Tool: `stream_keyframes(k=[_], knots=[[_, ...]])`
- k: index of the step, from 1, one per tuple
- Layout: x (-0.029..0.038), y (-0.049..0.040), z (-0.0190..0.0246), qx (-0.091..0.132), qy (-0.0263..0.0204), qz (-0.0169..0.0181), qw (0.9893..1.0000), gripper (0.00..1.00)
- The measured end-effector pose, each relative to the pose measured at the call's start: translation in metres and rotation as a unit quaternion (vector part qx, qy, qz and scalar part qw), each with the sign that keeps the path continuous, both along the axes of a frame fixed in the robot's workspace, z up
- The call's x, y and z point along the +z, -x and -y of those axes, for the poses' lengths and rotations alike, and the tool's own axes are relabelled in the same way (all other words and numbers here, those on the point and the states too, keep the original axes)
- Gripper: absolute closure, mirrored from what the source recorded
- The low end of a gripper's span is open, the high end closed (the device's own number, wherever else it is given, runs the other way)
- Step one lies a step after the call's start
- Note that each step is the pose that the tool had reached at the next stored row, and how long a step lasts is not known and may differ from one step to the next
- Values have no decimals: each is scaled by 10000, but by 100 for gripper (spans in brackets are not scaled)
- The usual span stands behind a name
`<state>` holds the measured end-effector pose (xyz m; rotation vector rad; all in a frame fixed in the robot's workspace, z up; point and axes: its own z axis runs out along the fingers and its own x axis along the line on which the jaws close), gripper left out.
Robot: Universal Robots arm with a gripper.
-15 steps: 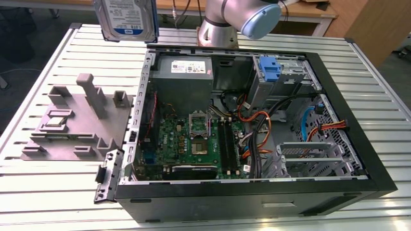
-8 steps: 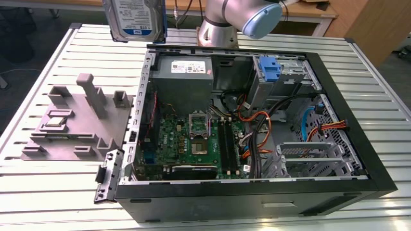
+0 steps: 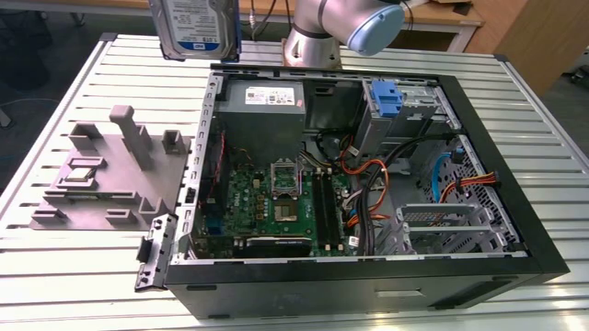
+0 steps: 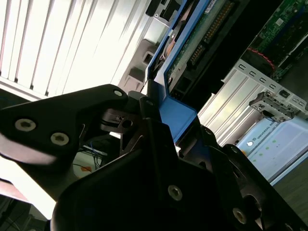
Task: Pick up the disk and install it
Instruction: 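Pick up the disk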
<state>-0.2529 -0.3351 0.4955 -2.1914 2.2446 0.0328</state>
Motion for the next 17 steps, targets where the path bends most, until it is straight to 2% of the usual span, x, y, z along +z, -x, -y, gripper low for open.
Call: stream_keyframes(k=[17], knots=[[0,-62,6,0,0,0,10000,63]])
